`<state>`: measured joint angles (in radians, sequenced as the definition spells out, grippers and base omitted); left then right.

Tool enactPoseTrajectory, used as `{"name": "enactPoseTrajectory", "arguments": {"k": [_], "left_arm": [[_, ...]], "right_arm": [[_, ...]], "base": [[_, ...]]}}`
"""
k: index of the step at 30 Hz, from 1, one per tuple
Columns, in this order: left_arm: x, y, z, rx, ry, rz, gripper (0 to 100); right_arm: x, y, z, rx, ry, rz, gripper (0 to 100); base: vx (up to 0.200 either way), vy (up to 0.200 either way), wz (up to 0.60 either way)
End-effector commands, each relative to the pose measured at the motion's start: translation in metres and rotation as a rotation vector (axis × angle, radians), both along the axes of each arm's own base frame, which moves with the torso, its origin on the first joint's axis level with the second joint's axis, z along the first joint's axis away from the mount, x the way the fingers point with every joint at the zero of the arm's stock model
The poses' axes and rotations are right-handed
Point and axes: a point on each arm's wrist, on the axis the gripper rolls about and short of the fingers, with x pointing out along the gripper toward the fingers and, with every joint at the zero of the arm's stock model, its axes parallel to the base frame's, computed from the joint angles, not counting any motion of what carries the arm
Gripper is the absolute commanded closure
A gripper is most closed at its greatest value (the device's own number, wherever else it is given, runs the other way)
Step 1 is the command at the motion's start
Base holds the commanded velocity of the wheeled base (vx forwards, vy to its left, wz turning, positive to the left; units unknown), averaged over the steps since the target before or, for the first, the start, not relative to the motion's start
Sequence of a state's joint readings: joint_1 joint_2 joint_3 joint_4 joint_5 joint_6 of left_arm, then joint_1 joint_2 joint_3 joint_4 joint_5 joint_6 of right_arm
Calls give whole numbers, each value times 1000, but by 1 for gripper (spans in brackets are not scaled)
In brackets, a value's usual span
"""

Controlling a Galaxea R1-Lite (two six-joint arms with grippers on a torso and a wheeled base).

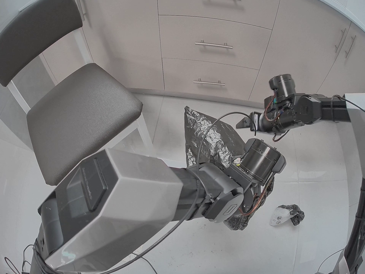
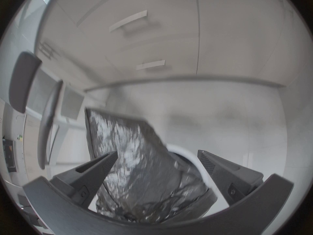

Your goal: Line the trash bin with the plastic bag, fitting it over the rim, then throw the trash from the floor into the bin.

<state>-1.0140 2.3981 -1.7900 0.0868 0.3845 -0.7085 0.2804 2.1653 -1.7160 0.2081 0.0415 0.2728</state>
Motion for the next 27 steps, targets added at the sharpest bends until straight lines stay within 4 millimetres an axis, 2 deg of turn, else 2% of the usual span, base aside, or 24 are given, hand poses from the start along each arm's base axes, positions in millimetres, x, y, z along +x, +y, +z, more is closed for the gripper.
{"name": "enactPoseTrajectory", "arguments": {"k": [1,5,7,8,9,19,26,27], "left_arm": [[-10,-6,-1,0,1,-21,100],[-10,-6,-1,0,1,-21,100],[-10,-6,-1,0,1,-21,100],[-10,-6,-1,-1,0,-21,100],[-9,-6,-1,0,1,-21,100],[-12,-7,-1,0,1,-28,100],[-13,-8,-3,3,3,-31,100],[-13,-8,-3,3,4,-30,100]], "right_arm": [[8,70,-106,-81,491,171,0],[1,78,-140,-115,622,199,0],[0,79,-146,-125,648,204,0],[-5,81,-161,-151,712,207,0],[-5,81,-164,-156,727,206,0],[4,63,-151,-137,684,170,0],[18,47,-163,-150,640,142,0],[23,42,-172,-156,623,123,0]], "base": [[0,0,0],[0,0,0],[0,0,0],[0,0,0],[0,0,0],[0,0,0],[0,0,0],[0,0,0]]}}
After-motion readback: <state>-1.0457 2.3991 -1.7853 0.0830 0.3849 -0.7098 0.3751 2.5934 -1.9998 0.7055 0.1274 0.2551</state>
